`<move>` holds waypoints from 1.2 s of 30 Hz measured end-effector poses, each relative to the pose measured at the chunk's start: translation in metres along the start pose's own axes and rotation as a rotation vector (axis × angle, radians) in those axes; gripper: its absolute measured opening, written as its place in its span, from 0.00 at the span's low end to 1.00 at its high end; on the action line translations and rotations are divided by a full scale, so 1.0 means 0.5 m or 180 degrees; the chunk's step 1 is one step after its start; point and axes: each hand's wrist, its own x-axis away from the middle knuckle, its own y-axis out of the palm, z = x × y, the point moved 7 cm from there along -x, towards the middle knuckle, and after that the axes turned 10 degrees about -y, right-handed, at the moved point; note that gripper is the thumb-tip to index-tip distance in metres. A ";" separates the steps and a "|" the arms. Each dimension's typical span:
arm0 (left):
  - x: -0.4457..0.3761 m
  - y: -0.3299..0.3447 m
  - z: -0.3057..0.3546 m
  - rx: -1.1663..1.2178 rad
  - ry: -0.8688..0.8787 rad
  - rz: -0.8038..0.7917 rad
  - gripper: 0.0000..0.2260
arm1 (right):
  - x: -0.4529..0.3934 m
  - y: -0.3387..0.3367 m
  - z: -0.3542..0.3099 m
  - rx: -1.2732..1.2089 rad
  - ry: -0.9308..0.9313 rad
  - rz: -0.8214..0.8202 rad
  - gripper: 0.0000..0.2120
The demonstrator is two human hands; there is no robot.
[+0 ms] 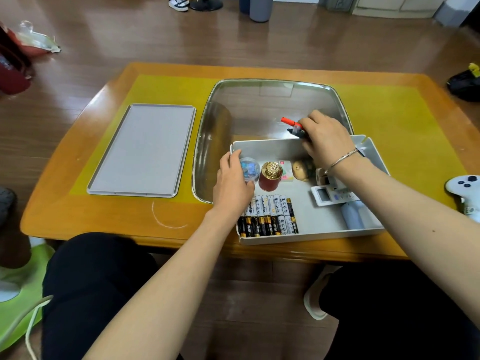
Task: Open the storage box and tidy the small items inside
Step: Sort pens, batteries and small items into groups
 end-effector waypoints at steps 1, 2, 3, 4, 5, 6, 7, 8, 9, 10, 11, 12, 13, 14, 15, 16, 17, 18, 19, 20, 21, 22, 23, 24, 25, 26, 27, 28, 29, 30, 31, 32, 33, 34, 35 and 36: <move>0.000 0.000 -0.001 0.0010 0.0006 0.0003 0.35 | 0.003 -0.019 -0.005 -0.0079 -0.0001 0.0163 0.10; -0.001 0.000 -0.001 0.0015 0.0009 0.0003 0.35 | 0.006 -0.040 -0.009 -0.0158 0.0004 0.0315 0.12; -0.001 0.001 -0.001 0.0016 0.0009 -0.0003 0.35 | 0.009 -0.058 -0.014 -0.0223 0.0001 0.0412 0.13; -0.001 0.001 -0.001 0.0019 0.0008 -0.0007 0.35 | 0.011 -0.073 -0.017 -0.0265 -0.0011 0.0428 0.12; -0.002 0.002 -0.002 0.0023 0.0005 -0.0010 0.35 | 0.011 -0.084 -0.019 -0.0277 -0.0021 0.0349 0.11; -0.002 0.002 -0.002 0.0027 0.0004 -0.0009 0.35 | 0.012 -0.090 -0.020 -0.0273 -0.0021 0.0196 0.11; -0.003 0.001 -0.002 0.0030 0.0009 -0.0008 0.35 | 0.014 -0.093 -0.018 -0.0293 0.0008 0.0023 0.09; -0.003 0.001 -0.002 0.0033 0.0019 -0.0007 0.35 | 0.020 -0.094 -0.012 -0.0367 0.0078 -0.0136 0.08; -0.003 0.001 -0.002 0.0035 0.0026 -0.0007 0.35 | 0.029 -0.095 -0.003 -0.0475 0.0176 -0.0255 0.07; -0.003 0.002 -0.002 0.0036 0.0028 -0.0007 0.35 | 0.041 -0.095 0.010 -0.0577 0.0324 -0.0346 0.07; -0.003 0.002 -0.002 0.0036 0.0024 -0.0007 0.35 | 0.056 -0.093 0.028 -0.0664 0.0522 -0.0410 0.08; -0.003 0.002 -0.002 0.0038 0.0021 -0.0007 0.34 | 0.075 -0.089 0.050 -0.0729 0.0760 -0.0492 0.08; -0.002 0.002 -0.002 0.0041 0.0020 -0.0006 0.34 | 0.098 -0.082 0.073 -0.0770 0.0992 -0.0607 0.08; -0.002 0.002 -0.002 0.0044 0.0022 -0.0005 0.34 | 0.122 -0.072 0.095 -0.0787 0.1222 -0.0762 0.09; -0.002 0.003 -0.002 0.0043 0.0026 -0.0005 0.34 | 0.144 -0.059 0.113 -0.0781 0.1425 -0.0932 0.11; -0.002 0.003 -0.002 0.0043 0.0028 -0.0006 0.34 | 0.166 -0.044 0.129 -0.0770 0.1594 -0.1092 0.12; -0.002 0.003 -0.002 0.0043 0.0029 -0.0005 0.34 | 0.184 -0.030 0.142 -0.0750 0.1722 -0.1203 0.13; -0.001 0.002 -0.001 0.0045 0.0029 0.0003 0.35 | 0.199 -0.020 0.151 -0.0726 0.1830 -0.1265 0.15; -0.001 0.001 -0.001 0.0057 0.0025 0.0010 0.35 | 0.212 -0.012 0.160 -0.0703 0.1940 -0.1275 0.19; 0.000 0.000 -0.001 0.0093 0.0020 0.0010 0.36 | 0.223 -0.007 0.167 -0.0669 0.2044 -0.1246 0.23; 0.002 -0.001 -0.001 0.0161 0.0008 0.0002 0.38 | 0.232 -0.003 0.172 -0.0625 0.2122 -0.1198 0.27; 0.003 -0.003 -0.002 0.0249 -0.0010 -0.0004 0.39 | 0.239 0.000 0.173 -0.0587 0.2163 -0.1152 0.29; 0.005 -0.006 -0.003 0.0330 -0.0029 0.0004 0.40 | 0.244 0.003 0.172 -0.0567 0.2189 -0.1107 0.29; 0.006 -0.008 -0.003 0.0385 -0.0046 0.0026 0.40 | 0.247 0.005 0.169 -0.0558 0.2203 -0.1060 0.30; 0.007 -0.010 -0.003 0.0413 -0.0062 0.0052 0.40 | 0.250 0.005 0.165 -0.0544 0.2203 -0.0997 0.30; 0.008 -0.011 -0.004 0.0423 -0.0075 0.0077 0.40 | 0.251 0.003 0.161 -0.0505 0.2188 -0.0916 0.30; 0.007 -0.011 -0.005 0.0421 -0.0089 0.0097 0.40 | 0.250 -0.001 0.156 -0.0430 0.2156 -0.0830 0.30; 0.006 -0.011 -0.006 0.0416 -0.0106 0.0110 0.39 | 0.248 -0.007 0.151 -0.0333 0.2117 -0.0746 0.30; 0.006 -0.011 -0.007 0.0416 -0.0120 0.0114 0.39 | 0.246 -0.012 0.145 -0.0246 0.2085 -0.0656 0.30; 0.006 -0.010 -0.008 0.0418 -0.0123 0.0110 0.38 | 0.243 -0.017 0.140 -0.0186 0.2055 -0.0551 0.30; 0.006 -0.010 -0.008 0.0427 -0.0121 0.0091 0.38 | 0.237 -0.023 0.133 -0.0155 0.2014 -0.0436 0.30; 0.006 -0.009 -0.008 0.0441 -0.0121 0.0060 0.39 | 0.229 -0.027 0.126 -0.0139 0.1946 -0.0327 0.30; 0.007 -0.009 -0.006 0.0428 -0.0114 0.0029 0.39 | 0.220 -0.031 0.116 -0.0133 0.1848 -0.0230 0.29; 0.008 -0.009 -0.002 0.0311 -0.0069 0.0034 0.39 | 0.207 -0.035 0.105 -0.0145 0.1728 -0.0136 0.29; 0.009 -0.011 0.004 0.0032 0.0035 0.0102 0.38 | 0.192 -0.038 0.094 -0.0185 0.1602 -0.0046 0.28; 0.012 -0.015 0.014 -0.0374 0.0209 0.0237 0.37 | 0.177 -0.038 0.081 -0.0232 0.1473 0.0024 0.26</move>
